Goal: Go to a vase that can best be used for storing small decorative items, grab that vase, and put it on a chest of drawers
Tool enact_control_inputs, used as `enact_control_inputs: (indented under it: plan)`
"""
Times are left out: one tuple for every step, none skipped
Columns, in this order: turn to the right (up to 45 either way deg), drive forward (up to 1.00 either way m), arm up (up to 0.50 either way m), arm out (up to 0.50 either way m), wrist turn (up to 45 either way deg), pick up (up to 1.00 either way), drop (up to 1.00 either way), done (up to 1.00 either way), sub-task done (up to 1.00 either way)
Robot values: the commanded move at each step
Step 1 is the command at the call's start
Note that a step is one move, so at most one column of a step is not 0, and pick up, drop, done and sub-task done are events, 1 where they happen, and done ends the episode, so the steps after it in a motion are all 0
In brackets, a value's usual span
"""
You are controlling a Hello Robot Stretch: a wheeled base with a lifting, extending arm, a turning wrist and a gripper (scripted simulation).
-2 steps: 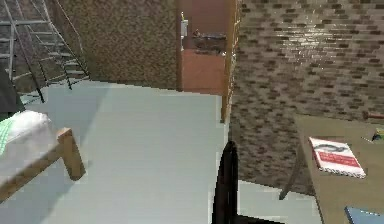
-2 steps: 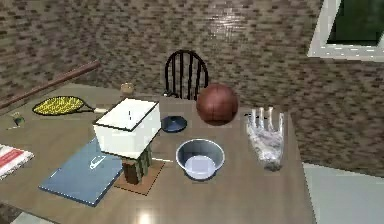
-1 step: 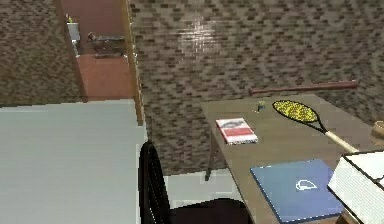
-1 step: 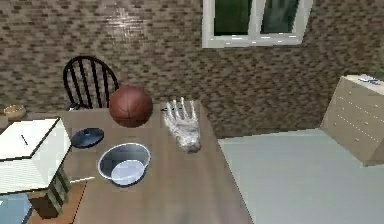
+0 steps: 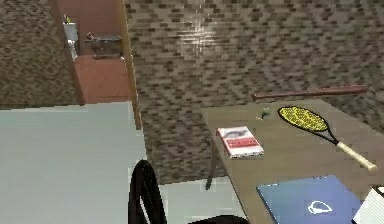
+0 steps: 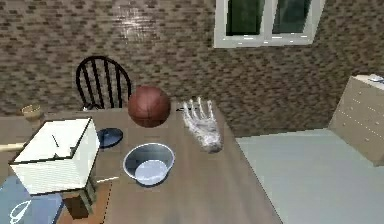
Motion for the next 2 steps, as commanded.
enact_control_inputs:
  plan:
    - [-21.0,0.0,0.0,0.0,0.0,0.0,0.0,0.0,0.0]
    - [-45.0,0.0,0.0,0.0,0.0,0.0,0.0,0.0,0.0]
